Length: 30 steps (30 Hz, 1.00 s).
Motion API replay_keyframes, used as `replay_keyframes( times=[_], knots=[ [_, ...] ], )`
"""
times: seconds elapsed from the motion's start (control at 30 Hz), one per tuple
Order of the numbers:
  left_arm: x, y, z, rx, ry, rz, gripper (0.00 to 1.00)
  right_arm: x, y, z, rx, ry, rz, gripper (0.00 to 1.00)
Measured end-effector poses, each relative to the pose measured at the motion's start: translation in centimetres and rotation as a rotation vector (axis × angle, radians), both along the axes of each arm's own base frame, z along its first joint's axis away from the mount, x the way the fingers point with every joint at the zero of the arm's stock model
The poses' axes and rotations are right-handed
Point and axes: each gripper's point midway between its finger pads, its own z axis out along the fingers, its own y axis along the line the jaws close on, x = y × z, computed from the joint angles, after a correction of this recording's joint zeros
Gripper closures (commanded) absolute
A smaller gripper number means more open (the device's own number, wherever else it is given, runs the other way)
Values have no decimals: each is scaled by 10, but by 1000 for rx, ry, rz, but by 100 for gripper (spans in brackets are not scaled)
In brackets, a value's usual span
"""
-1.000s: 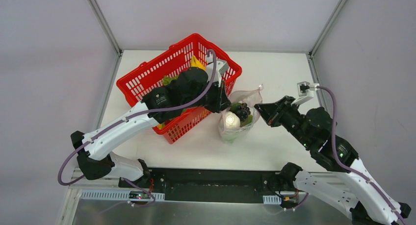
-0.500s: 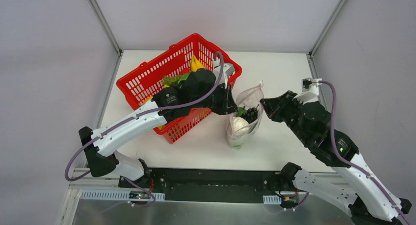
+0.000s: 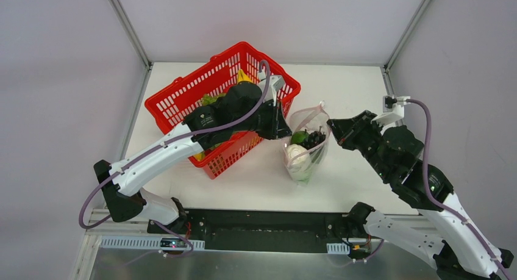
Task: Place the food in the zip-top bag and seal the zipper
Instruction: Adjust the zipper food storage bag at the center of the board, then move the bin to the center of the board.
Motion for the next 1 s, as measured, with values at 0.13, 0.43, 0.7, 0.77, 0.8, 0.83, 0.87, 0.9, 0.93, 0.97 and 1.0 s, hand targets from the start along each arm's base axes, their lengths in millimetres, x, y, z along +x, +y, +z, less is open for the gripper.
replay_keyframes(
  times=[0.13, 0.43, 0.7, 0.77, 0.8, 0.83, 0.87, 0.9, 0.93, 0.97, 1.0],
  knots=[
    [1, 3, -1, 2, 11, 4, 65, -3, -1, 5, 16, -9, 7, 97],
    [21, 45, -25, 133, -13, 137, 23, 14, 24, -12, 5, 30, 25, 97],
    [25, 105, -10, 181, -108, 260, 5, 30, 51, -34, -24, 70, 54, 97],
    [24, 121, -3, 182, -137, 289, 2, 32, 55, -34, -20, 70, 63, 97],
    [23, 129, 0, 183, -149, 302, 2, 32, 56, -34, -19, 70, 68, 97],
    [25, 137, 2, 185, -157, 322, 1, 32, 56, -33, -17, 68, 68, 97],
    [27, 144, 4, 190, -165, 342, 1, 32, 57, -32, -15, 67, 69, 97],
    [31, 154, 5, 201, -173, 368, 1, 32, 57, -32, -13, 65, 70, 97],
    [35, 163, 4, 216, -177, 395, 1, 31, 57, -32, -12, 65, 71, 97],
    [40, 172, 2, 237, -179, 422, 1, 31, 57, -31, -10, 63, 72, 97],
    [43, 178, 1, 250, -177, 437, 1, 31, 57, -30, -8, 61, 73, 97]
  ],
)
